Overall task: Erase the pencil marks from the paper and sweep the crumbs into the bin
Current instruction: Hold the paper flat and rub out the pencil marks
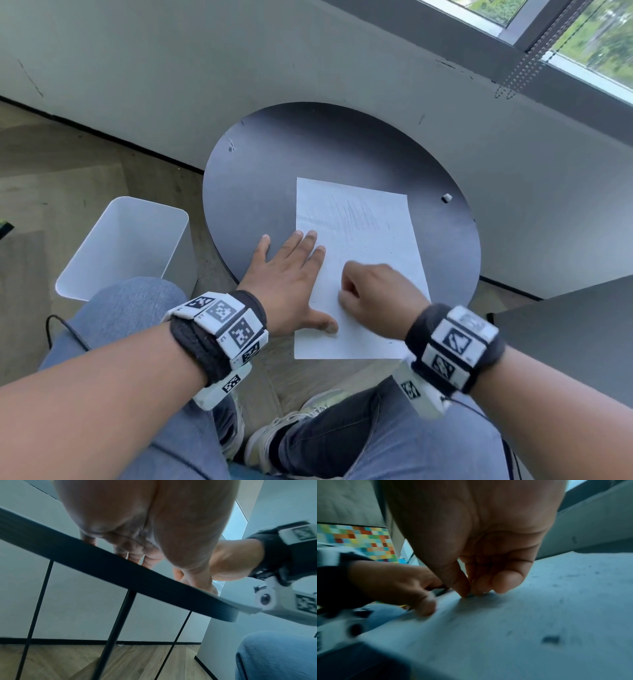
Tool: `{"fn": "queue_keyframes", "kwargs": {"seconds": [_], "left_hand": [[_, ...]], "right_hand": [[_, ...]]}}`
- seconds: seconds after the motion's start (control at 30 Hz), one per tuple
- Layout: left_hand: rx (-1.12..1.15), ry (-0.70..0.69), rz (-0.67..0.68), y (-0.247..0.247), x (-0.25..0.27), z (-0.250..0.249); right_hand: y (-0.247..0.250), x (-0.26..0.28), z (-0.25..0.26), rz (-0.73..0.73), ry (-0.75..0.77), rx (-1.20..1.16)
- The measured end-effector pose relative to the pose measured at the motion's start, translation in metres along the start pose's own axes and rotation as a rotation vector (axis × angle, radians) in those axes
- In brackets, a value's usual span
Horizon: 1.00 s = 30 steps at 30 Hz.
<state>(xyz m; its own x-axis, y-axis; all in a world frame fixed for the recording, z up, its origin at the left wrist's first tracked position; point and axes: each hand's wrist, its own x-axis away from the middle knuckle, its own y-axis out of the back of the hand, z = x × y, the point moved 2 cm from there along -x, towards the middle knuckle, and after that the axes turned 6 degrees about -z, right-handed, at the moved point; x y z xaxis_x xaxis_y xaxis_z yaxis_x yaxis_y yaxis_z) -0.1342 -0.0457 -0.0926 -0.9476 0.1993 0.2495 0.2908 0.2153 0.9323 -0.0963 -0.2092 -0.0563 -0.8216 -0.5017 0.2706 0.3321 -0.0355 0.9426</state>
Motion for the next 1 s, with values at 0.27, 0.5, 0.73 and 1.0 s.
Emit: {"fn": "queue_keyframes", "kwargs": {"seconds": [0.27, 0.5, 0.73, 1.0], "left_hand": [[-0.023, -0.015, 0.042, 0.002, -0.002, -0.002], [-0.031, -0.018, 0.034, 0.003, -0.003, -0.003], [-0.024, -0.022, 0.020, -0.001, -0.004, -0.003], [-0.022, -0.021, 0.026, 0.000, -0.004, -0.003]], "right_hand": [[0.014, -0.065, -0.031, -0.130, -0.205, -0.034], [0.027, -0.082, -0.035, -0.142, -0.246, 0.019], [-0.003, -0.001, 0.006, 0.019, 0.015, 0.007], [0.021, -0.086, -0.021, -0.158, -0.212, -0.042]]}}
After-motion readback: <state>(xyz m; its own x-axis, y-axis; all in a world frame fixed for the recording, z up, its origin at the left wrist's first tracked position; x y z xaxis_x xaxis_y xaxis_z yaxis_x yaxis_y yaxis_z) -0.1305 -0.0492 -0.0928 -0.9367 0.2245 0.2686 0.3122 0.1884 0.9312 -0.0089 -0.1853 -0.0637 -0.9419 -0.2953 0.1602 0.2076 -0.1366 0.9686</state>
